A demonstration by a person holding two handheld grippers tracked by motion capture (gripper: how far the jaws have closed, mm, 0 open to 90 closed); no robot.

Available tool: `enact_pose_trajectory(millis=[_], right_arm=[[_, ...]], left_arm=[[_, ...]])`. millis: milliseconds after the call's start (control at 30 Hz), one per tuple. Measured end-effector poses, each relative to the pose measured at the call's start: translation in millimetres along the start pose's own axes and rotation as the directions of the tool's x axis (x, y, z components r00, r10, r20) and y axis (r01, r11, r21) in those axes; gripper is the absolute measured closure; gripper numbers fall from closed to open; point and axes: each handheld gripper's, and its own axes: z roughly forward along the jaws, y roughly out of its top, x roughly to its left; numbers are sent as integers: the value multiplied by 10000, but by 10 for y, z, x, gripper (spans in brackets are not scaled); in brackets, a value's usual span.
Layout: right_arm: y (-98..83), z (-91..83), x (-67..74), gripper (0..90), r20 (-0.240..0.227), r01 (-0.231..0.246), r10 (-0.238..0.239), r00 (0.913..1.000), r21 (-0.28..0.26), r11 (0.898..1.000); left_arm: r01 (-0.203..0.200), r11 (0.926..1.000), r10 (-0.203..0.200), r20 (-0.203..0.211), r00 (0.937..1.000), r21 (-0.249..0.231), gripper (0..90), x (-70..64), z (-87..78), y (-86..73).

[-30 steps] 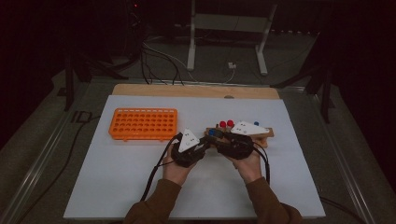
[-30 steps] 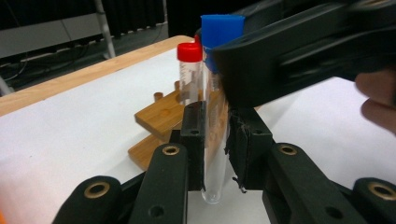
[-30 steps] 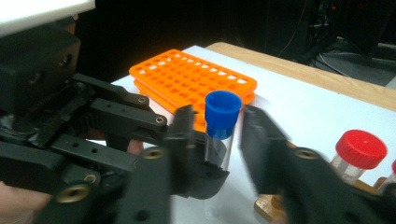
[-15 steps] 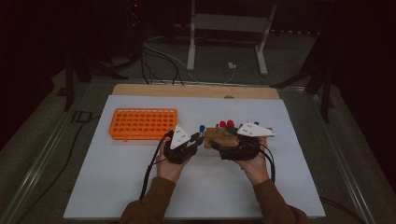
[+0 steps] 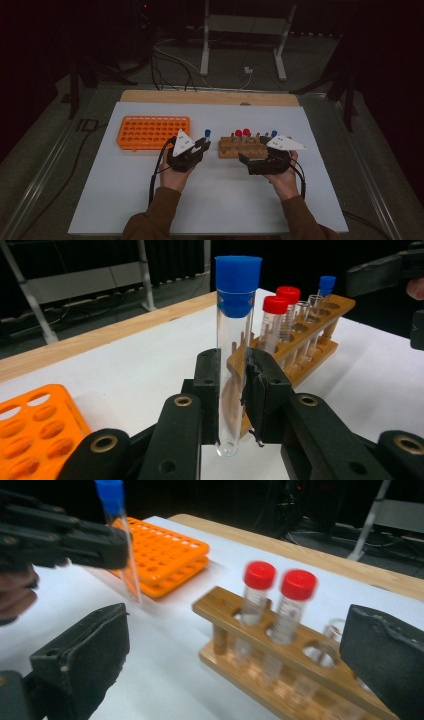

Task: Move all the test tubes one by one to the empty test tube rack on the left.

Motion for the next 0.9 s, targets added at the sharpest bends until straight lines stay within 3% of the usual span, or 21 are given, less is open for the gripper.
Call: enact_pose_trajectory(millis=[567,900], right_arm=[[-245,-275,-275,0,611,-380,376,9974,47,9993],[-345,-401,-346,0,825,-593,596,9948,-58,9982]], left_arm=[[56,9998,-66,-470,9989,-197,767,195,-111,9],[17,9995,-44,-888,9960,-303,767,352,-179,49]])
